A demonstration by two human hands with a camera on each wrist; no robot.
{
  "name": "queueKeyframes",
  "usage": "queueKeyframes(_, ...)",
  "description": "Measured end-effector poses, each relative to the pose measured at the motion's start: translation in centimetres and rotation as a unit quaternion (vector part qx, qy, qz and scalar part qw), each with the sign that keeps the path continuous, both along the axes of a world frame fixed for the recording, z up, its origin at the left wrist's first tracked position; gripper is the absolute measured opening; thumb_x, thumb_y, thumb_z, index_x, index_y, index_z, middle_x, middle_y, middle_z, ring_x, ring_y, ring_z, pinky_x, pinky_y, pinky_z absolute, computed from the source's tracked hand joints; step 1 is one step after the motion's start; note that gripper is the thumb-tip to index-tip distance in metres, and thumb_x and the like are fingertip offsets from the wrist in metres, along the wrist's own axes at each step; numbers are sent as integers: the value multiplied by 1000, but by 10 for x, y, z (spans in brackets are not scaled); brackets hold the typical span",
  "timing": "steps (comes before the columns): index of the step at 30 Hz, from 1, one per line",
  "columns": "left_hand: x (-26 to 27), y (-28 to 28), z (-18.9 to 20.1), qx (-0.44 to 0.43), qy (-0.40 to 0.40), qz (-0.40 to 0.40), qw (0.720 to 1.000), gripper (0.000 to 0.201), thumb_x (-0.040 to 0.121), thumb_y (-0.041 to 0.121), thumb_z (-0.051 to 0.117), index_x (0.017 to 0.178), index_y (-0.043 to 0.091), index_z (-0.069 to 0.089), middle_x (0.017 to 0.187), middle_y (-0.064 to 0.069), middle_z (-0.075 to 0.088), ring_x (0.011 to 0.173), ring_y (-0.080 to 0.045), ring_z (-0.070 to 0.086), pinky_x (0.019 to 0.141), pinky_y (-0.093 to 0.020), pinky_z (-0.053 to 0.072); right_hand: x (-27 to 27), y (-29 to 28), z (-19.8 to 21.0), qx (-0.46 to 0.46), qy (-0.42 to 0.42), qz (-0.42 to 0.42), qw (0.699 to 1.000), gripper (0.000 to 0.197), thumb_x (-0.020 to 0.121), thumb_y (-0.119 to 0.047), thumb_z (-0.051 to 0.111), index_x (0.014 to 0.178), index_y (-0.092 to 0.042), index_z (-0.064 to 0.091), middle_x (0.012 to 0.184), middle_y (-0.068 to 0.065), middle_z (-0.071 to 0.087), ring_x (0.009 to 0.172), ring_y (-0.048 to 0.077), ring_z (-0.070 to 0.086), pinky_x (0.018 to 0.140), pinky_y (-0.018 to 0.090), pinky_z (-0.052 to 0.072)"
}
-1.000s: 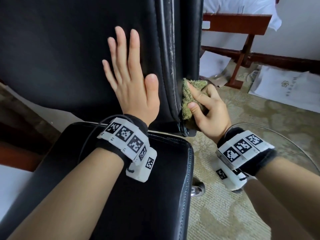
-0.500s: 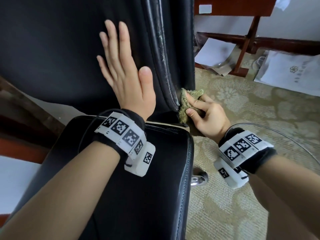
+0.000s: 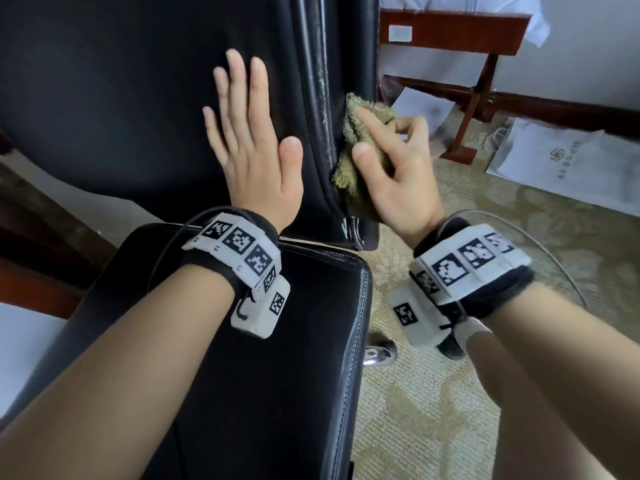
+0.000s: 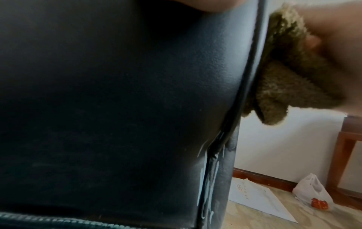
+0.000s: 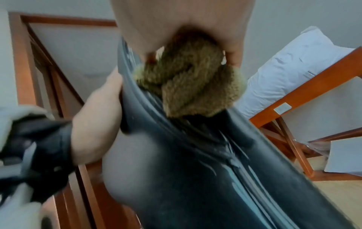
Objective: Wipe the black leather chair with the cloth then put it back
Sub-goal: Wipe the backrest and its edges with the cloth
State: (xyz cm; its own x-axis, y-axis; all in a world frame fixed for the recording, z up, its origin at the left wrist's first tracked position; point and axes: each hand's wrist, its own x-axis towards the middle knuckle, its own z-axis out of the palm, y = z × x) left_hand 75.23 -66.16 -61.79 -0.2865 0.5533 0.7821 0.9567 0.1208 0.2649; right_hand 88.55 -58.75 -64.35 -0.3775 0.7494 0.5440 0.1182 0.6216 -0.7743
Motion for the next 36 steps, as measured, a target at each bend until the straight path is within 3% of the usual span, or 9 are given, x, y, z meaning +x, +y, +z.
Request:
queueKeyframes(2, -1, 1, -2, 4, 0, -3, 1000, 68, 91, 40, 12, 143, -4, 16, 149, -30, 19, 139, -36, 9, 113, -49, 2, -9, -6, -9, -16, 5, -9, 1000, 54, 85, -46, 43, 134, -25, 47, 100, -4, 29, 107, 19, 36, 102, 10, 19)
queueKeyframes(4, 0, 3, -2, 11, 0, 1, 1000, 70, 91, 41, 10, 142, -6, 18, 149, -30, 19, 139, -37, 10, 113, -49, 2, -13, -10, -14, -26, 13, -25, 999, 55, 84, -47, 45, 134, -26, 47, 104, 3, 29, 107, 19, 34, 99, 5, 17)
queueKeyframes(8, 3, 6, -2, 23, -12, 11, 1000, 70, 88, 36, 15, 142, -7, 20, 149, -30, 20, 139, -37, 11, 113, -51, 2, -18, -7, -22, -26, 32, -45, 998, 49, 88, -42, 42, 132, -23, 50, 97, 2, 31, 97, 16, 38, 95, 18, 32)
queueKeyframes(11, 4, 7, -2, 27, -14, 10, 999, 69, 88, 34, 17, 142, -8, 21, 148, -31, 21, 139, -37, 11, 113, -50, 1, -21, -5, -33, -39, 44, -49, 997, 40, 90, -39, 42, 130, -32, 46, 88, -6, 31, 81, 1, 39, 81, 2, 33)
queueKeyframes(18, 2, 5, -2, 14, -3, 0, 1000, 68, 91, 38, 12, 142, -5, 17, 149, -31, 19, 139, -37, 10, 113, -49, 0, -17, -16, -47, -127, 49, -37, 990, 38, 88, -33, 46, 126, -38, 46, 98, 22, 57, 75, 1, 45, 74, -4, 29)
queueKeyframes(25, 5, 4, -1, 6, 3, 15, 1000, 67, 91, 36, 14, 142, -6, 18, 149, -29, 20, 139, -36, 11, 113, -48, 2, -8, -16, -74, -199, -10, -6, 980, 34, 93, -29, 52, 127, -28, 56, 114, 14, 60, 94, 12, 54, 73, -3, 28)
queueKeyframes(28, 6, 3, 0, 3, 2, 19, 1000, 62, 95, 32, 19, 143, -7, 18, 150, -29, 20, 140, -37, 12, 113, -48, 2, 1, -17, -74, -208, -57, 10, 976, 38, 93, -32, 52, 131, -32, 50, 93, 2, 54, 94, 17, 53, 76, 10, 31)
queueKeyframes(32, 6, 0, 1, -10, 3, 26, 1000, 63, 90, 25, 24, 144, -7, 18, 150, -28, 19, 140, -37, 12, 114, -47, 2, 16, -18, -72, -189, -91, 10, 978, 36, 92, -30, 55, 127, -29, 55, 95, -1, 44, 101, 24, 53, 97, 30, 38)
queueKeyframes(36, 5, -2, 1, -17, 9, 30, 999, 62, 91, 25, 25, 144, -8, 18, 150, -28, 19, 140, -38, 13, 114, -47, 2, 28, -27, -54, -120, 24, -26, 992, 37, 89, -24, 57, 126, -22, 53, 72, -11, 30, 69, -4, 43, 73, 5, 33)
